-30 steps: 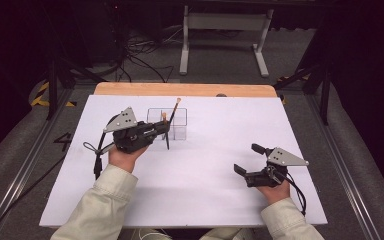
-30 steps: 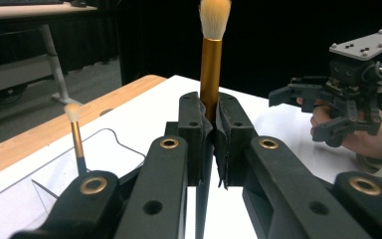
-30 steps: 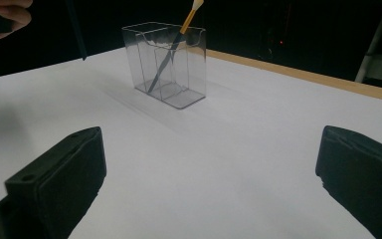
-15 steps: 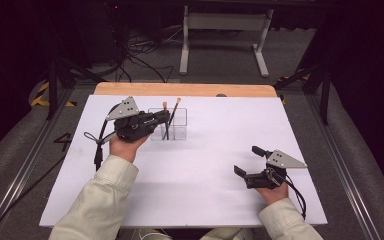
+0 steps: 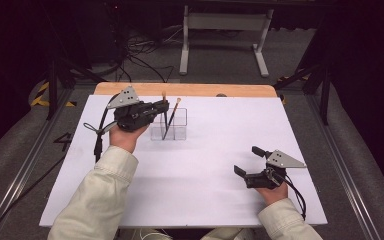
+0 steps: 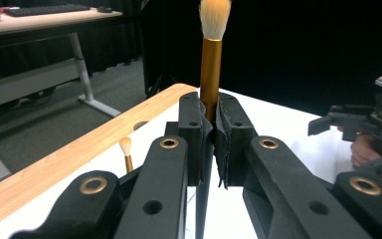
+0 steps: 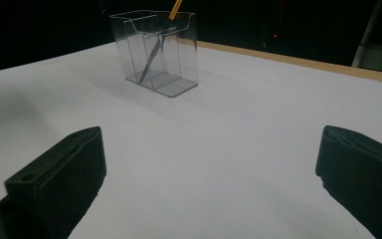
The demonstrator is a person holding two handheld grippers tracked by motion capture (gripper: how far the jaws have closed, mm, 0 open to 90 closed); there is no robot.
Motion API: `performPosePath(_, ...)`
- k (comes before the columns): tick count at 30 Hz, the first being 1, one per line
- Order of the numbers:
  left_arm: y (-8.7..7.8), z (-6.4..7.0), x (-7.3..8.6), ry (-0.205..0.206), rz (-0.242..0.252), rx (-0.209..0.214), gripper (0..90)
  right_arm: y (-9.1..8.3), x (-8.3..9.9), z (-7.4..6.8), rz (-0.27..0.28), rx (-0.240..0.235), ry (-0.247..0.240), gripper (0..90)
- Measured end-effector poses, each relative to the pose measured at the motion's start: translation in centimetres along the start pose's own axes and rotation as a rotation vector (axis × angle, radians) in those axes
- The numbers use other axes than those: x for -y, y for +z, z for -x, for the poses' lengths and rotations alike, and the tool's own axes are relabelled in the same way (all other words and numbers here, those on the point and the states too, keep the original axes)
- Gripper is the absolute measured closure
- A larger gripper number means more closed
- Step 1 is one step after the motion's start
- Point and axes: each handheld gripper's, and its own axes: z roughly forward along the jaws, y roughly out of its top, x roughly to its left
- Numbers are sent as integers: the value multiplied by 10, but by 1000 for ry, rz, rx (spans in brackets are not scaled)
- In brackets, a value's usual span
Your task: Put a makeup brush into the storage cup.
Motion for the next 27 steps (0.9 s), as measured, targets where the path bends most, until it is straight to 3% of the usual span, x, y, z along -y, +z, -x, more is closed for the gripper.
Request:
performPosePath(10,9,-10,-4,5,-1,-40,829,-1,0,0,8,4,0,0)
performPosePath(15,13,-18,-3,-19,23,-65,827,-1,0,0,8,-2,3,0)
performPosePath(23,19,-23,-1,-44,13,-100,826,-2,-1,0,11,-8,11,0)
performPosePath(27,23,-27,1,-71,20,-140,826,-2,-1,0,13,-17,13,0)
